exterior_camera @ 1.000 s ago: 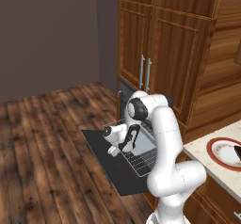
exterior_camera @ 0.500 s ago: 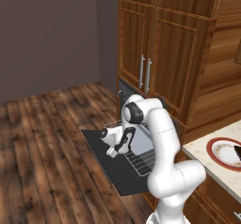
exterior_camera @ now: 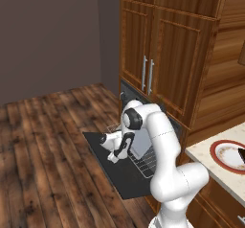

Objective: Take the baked cake out of the oven and place it on the plate for cooling. Then close the oven door.

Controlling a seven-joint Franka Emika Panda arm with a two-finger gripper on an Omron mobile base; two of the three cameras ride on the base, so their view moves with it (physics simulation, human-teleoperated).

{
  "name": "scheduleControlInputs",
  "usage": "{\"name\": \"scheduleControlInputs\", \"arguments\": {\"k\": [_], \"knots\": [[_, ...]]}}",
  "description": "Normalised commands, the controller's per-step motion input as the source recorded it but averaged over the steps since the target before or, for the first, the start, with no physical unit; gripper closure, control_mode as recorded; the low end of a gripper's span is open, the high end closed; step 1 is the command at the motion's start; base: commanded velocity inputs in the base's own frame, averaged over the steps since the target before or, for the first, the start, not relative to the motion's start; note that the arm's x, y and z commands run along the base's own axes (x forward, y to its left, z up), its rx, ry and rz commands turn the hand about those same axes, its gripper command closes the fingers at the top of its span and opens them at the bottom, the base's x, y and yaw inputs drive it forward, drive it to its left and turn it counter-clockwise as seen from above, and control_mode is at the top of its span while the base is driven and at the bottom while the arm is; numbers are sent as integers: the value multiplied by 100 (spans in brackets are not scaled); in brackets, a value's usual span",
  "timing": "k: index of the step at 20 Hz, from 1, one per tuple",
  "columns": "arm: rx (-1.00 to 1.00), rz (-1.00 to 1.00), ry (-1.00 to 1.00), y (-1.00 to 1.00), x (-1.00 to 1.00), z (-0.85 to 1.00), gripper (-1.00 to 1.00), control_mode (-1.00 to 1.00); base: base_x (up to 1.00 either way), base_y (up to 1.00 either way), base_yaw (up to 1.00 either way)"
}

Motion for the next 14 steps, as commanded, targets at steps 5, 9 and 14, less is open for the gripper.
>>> {"name": "scheduleControlInputs", "arguments": {"k": [5,9,14], "knots": [[-3,-4,0,0,20,-4,-100,-100,0,0,0],[0,-4,0,0,17,0,-100,-100,0,0,0],[0,-3,0,0,10,0,-100,-100,0,0,0]]}}
